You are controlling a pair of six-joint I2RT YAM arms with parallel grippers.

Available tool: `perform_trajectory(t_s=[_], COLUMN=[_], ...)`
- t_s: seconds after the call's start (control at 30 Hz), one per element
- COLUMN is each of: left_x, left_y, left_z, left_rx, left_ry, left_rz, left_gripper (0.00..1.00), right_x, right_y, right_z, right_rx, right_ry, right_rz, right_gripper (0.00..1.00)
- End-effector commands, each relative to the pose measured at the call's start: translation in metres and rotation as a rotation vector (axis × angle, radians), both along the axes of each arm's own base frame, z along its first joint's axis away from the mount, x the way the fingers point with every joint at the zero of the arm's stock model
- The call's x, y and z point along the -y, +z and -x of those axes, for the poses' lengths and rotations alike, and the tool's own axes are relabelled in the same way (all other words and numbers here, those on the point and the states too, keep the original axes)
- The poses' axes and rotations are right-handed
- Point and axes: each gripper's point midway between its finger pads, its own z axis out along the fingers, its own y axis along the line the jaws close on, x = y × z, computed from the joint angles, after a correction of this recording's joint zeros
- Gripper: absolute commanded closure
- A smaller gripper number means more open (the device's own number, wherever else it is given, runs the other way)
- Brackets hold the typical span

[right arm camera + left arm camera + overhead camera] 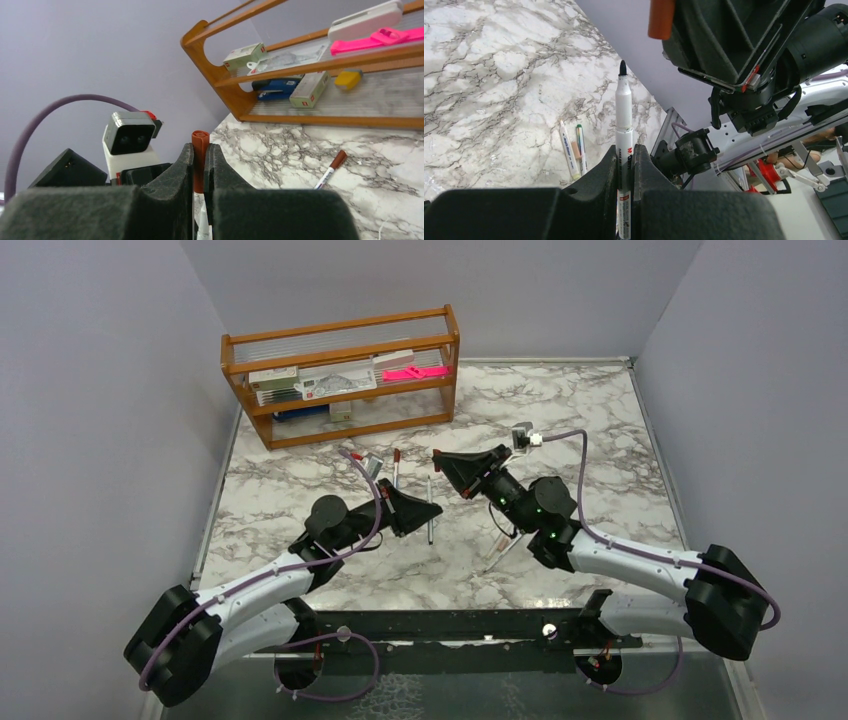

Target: Insert the pens into the pen caps

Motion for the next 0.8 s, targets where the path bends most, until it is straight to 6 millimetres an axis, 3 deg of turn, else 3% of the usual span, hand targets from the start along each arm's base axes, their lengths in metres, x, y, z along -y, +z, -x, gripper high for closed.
perform_trajectory(t_s=[0.0, 0.23, 0.77], left_x=[0.007, 0.009, 0.006], left_y=[0.023, 0.025, 0.040], left_z=[0.008, 0.012, 0.013], left_rx=[0.064, 0.078, 0.110], left_ry=[-0.062, -0.087, -0.075], left_rz=[0.045, 0.045, 0.073], left_gripper=[1.00, 1.00, 1.00], right_x=[-0.006, -0.012, -0.009], right_y=[0.023, 0.026, 0.010], right_z=[0.004, 0.003, 0.006], right_rx=[0.078, 0.093, 0.076], right_ry=[0.040, 0.055, 0.058], right_rz=[-0.030, -0.018, 0.019], right_gripper=[0.99, 0.99, 0.99])
